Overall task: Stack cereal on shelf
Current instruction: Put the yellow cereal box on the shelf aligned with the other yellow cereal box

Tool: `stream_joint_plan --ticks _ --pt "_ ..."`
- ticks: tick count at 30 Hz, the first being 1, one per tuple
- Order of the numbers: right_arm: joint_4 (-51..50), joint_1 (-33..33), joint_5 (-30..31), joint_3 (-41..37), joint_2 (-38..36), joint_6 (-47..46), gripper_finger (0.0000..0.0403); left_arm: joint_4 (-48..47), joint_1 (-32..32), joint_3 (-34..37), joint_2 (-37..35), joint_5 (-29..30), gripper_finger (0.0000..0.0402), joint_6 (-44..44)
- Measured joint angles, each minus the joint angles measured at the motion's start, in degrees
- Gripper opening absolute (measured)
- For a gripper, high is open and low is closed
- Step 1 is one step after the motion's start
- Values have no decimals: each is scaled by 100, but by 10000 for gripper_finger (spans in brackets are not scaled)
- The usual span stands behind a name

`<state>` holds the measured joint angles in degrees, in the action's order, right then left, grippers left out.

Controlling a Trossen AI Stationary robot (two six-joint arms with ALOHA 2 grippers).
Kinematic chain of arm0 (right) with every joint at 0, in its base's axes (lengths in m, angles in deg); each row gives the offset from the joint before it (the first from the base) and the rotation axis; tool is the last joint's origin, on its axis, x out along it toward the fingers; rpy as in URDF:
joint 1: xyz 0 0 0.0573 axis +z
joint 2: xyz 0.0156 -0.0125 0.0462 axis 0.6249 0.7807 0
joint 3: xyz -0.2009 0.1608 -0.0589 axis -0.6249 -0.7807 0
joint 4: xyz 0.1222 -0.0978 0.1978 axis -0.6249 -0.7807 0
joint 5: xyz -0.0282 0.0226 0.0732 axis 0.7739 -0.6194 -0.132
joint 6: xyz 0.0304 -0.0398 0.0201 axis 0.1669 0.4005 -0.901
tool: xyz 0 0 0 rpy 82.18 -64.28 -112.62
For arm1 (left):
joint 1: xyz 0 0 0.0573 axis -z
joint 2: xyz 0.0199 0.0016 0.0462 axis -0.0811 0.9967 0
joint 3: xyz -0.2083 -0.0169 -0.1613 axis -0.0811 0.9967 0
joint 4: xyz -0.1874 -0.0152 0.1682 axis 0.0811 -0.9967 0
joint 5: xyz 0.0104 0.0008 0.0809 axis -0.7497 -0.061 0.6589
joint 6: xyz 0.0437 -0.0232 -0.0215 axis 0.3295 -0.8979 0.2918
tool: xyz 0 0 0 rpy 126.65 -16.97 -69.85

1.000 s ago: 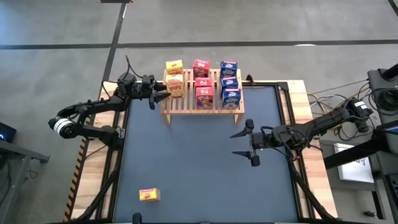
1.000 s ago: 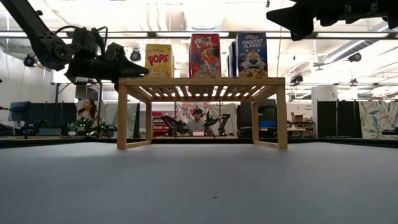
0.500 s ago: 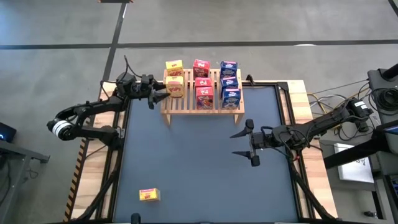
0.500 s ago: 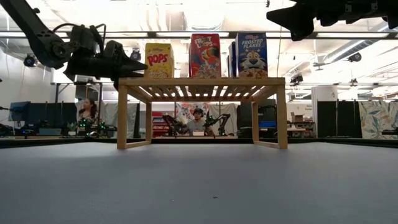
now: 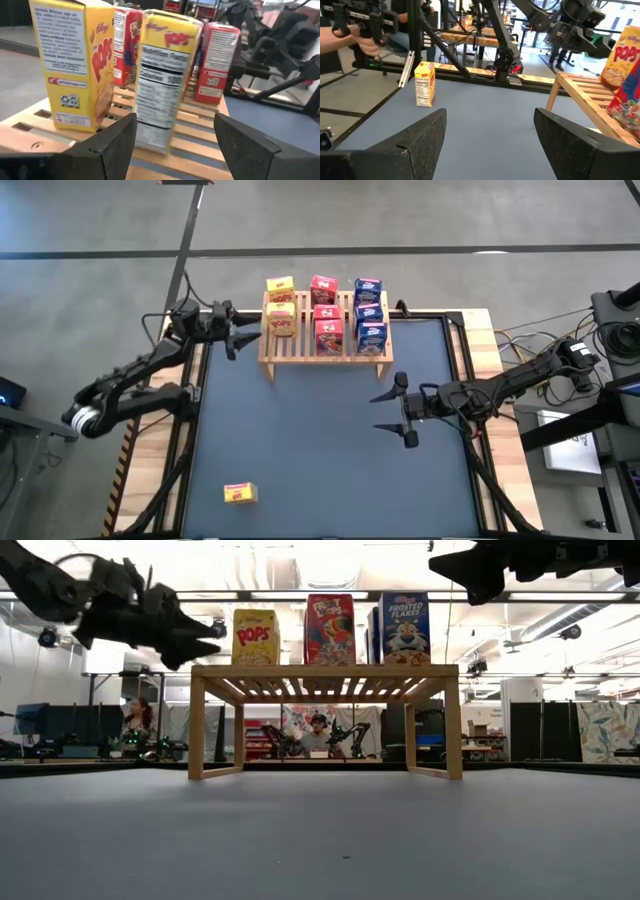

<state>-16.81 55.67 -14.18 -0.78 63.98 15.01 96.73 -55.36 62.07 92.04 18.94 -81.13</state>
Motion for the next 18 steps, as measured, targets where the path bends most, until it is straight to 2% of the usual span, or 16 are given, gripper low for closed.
stream_joint_plan --ticks 6,10,13,18 --pt "7 0 -35 -2 0 73 288 -1611 117 0 -1364 131 249 166" --pt "106 0 -38 -2 0 79 288 -2706 608 0 -2291 231 249 -70" --pt "111 0 -111 -2 0 94 288 -3272 1470 2 -2974 777 244 -389" --pt "173 0 -171 -2 0 183 288 -3332 3657 -62 -3713 2697 232 -814"
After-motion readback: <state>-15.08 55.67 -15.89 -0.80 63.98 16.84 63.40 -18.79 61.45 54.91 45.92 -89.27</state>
